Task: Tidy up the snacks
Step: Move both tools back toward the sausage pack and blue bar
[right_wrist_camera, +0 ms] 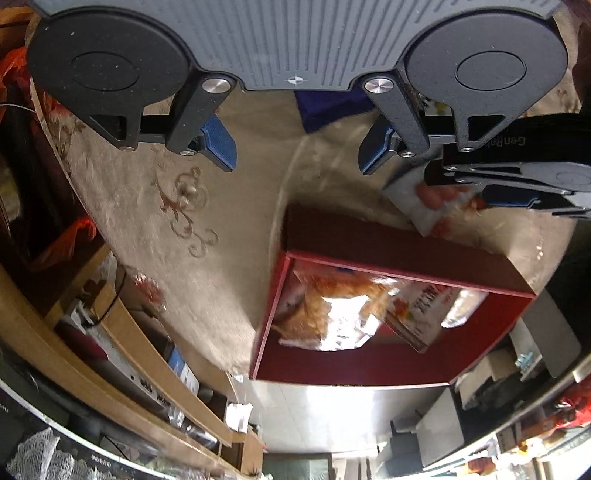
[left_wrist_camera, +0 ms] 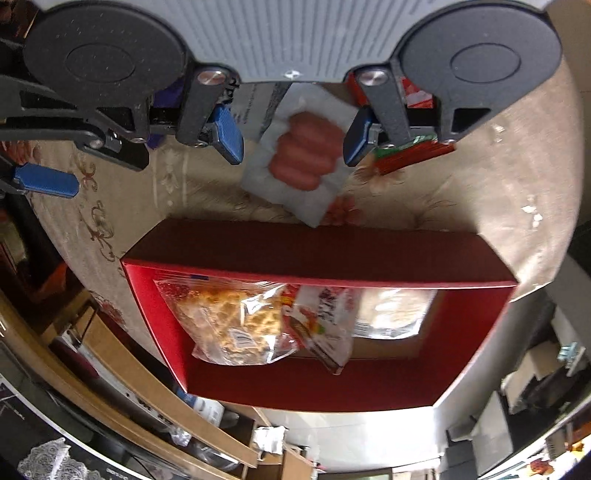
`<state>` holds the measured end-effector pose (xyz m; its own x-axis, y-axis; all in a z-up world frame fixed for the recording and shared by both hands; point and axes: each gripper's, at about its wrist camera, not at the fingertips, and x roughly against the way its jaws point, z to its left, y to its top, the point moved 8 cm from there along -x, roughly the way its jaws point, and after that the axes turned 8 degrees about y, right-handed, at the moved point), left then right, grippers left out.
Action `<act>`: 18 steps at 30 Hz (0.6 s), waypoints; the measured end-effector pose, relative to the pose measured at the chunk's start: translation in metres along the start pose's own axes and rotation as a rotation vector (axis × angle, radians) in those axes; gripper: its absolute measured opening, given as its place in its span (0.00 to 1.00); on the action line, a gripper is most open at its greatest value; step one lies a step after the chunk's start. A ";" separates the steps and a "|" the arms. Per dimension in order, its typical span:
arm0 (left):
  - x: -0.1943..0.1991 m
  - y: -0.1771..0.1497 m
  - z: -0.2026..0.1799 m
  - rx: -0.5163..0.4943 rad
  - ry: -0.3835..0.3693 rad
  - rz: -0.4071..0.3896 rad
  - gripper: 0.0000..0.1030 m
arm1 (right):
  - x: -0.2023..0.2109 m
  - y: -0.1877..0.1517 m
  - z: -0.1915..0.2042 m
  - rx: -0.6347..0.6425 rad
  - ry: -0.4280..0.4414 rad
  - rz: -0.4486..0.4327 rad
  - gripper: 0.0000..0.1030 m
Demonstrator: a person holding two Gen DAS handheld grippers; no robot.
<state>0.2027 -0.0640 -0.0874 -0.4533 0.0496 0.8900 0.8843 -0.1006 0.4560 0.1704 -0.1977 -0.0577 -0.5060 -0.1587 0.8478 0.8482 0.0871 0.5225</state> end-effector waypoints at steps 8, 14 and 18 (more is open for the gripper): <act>-0.029 0.013 0.000 0.001 -0.013 0.044 0.64 | -0.002 -0.006 -0.007 0.000 0.022 0.024 0.79; -0.032 0.009 -0.003 -0.044 0.016 0.041 0.68 | -0.003 -0.006 -0.011 0.008 0.025 0.036 0.79; -0.030 -0.002 -0.010 -0.100 0.045 0.047 0.67 | -0.003 -0.009 -0.013 0.010 0.025 0.044 0.79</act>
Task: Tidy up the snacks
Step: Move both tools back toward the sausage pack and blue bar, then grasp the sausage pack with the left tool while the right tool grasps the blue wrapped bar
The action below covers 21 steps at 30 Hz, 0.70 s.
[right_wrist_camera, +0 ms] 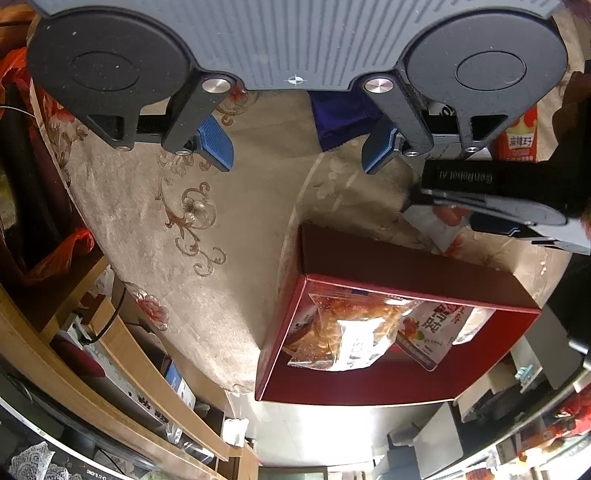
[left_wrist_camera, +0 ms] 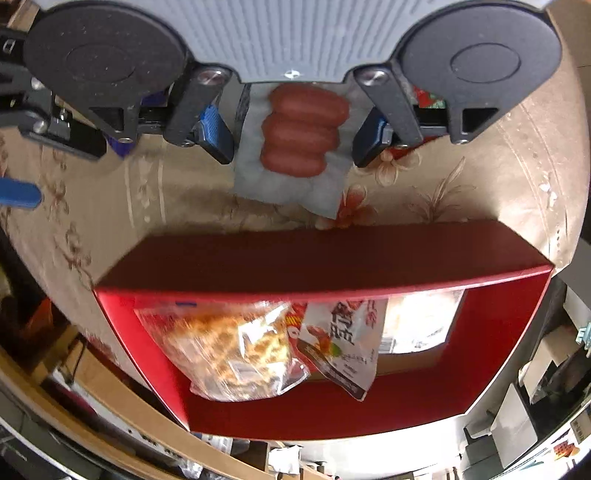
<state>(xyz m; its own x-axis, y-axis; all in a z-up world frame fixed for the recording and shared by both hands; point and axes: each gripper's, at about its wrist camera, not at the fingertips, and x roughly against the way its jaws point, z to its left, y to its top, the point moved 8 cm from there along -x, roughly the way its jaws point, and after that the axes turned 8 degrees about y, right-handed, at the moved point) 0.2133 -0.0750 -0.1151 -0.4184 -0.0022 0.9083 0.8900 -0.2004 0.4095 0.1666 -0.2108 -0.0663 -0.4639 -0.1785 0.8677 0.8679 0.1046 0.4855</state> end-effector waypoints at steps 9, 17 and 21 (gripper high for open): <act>0.006 -0.007 0.011 0.072 -0.051 0.033 0.63 | 0.001 -0.006 -0.001 0.017 0.007 0.016 0.79; 0.004 -0.009 0.003 0.049 -0.013 0.033 0.72 | -0.005 -0.013 0.002 0.046 0.013 0.051 0.81; 0.007 -0.010 -0.001 0.055 0.015 0.017 0.62 | -0.005 -0.015 0.000 0.060 0.018 0.065 0.81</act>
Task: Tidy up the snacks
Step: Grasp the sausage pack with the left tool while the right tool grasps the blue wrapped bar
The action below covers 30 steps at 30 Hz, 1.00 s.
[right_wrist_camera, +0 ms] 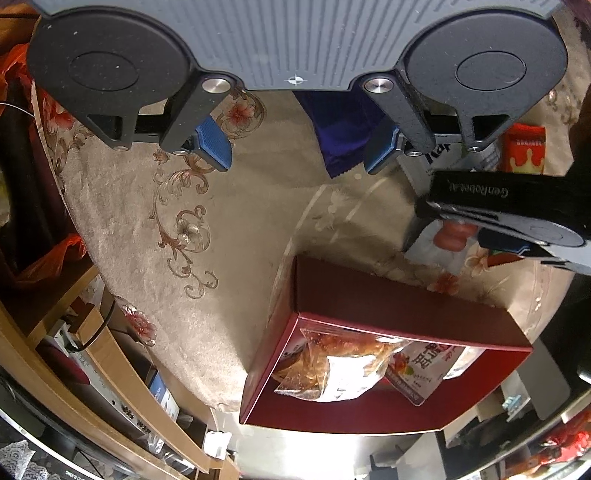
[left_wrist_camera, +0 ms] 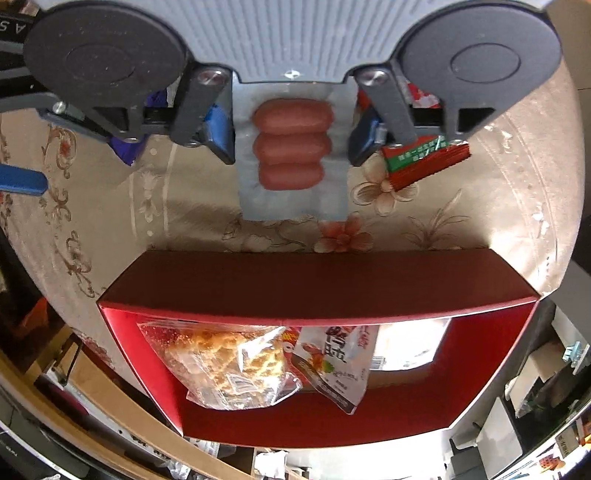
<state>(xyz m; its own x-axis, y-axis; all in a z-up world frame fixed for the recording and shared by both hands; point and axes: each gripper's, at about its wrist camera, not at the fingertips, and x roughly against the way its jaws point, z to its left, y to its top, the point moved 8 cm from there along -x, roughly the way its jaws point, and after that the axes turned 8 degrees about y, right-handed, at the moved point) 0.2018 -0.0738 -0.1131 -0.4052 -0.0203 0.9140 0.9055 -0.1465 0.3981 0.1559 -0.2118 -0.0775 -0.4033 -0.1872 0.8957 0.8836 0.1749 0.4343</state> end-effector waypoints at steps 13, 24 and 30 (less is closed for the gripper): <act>0.028 -0.015 0.014 0.043 -0.062 -0.021 0.43 | -0.005 -0.029 0.022 0.128 0.040 0.072 0.83; 0.002 -0.007 0.022 0.129 -0.068 0.051 0.70 | -0.027 -0.040 0.041 0.208 0.068 0.142 0.88; 0.003 -0.010 0.011 0.071 -0.005 0.019 0.64 | -0.025 -0.034 0.040 0.173 0.050 0.103 0.75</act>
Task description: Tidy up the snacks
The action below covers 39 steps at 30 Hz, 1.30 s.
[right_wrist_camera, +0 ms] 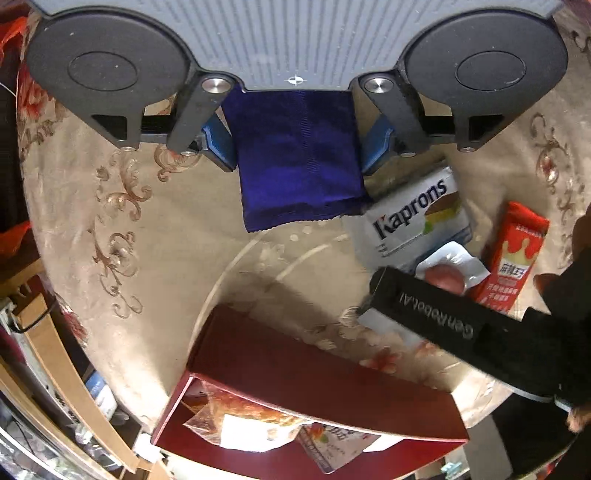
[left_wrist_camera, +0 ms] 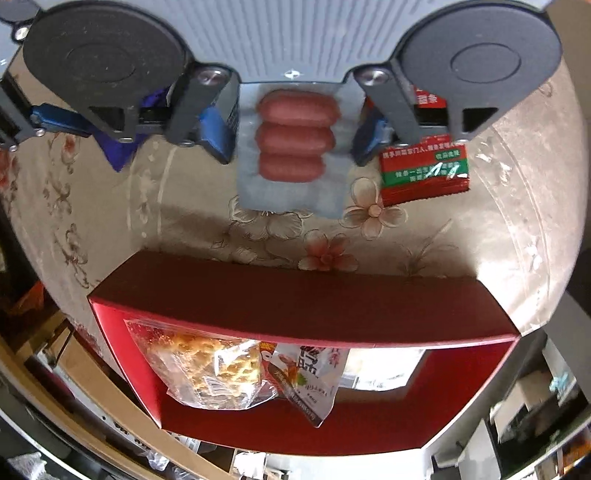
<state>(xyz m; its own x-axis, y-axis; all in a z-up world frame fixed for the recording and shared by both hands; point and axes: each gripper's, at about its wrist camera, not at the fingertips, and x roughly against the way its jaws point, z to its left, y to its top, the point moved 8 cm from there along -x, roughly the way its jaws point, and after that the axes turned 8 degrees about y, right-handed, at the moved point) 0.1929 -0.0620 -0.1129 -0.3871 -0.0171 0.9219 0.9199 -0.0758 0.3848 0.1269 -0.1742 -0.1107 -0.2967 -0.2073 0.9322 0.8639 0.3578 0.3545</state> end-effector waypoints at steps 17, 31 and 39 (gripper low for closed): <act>0.039 -0.036 0.012 0.021 -0.034 -0.023 0.63 | 0.038 -0.011 -0.008 -0.099 -0.045 -0.095 0.74; 0.037 -0.063 0.012 -0.017 -0.033 -0.007 0.64 | 0.026 -0.010 -0.003 -0.094 -0.061 -0.073 0.75; 0.036 -0.066 0.010 -0.052 -0.060 -0.018 0.71 | 0.015 -0.013 -0.005 -0.091 -0.076 -0.037 0.75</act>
<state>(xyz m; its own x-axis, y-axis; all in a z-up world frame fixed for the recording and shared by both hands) 0.1183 -0.0480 -0.1047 -0.3974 0.0445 0.9166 0.9077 -0.1273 0.3998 0.1130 -0.1871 -0.1016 -0.3562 -0.1479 0.9226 0.8840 0.2664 0.3840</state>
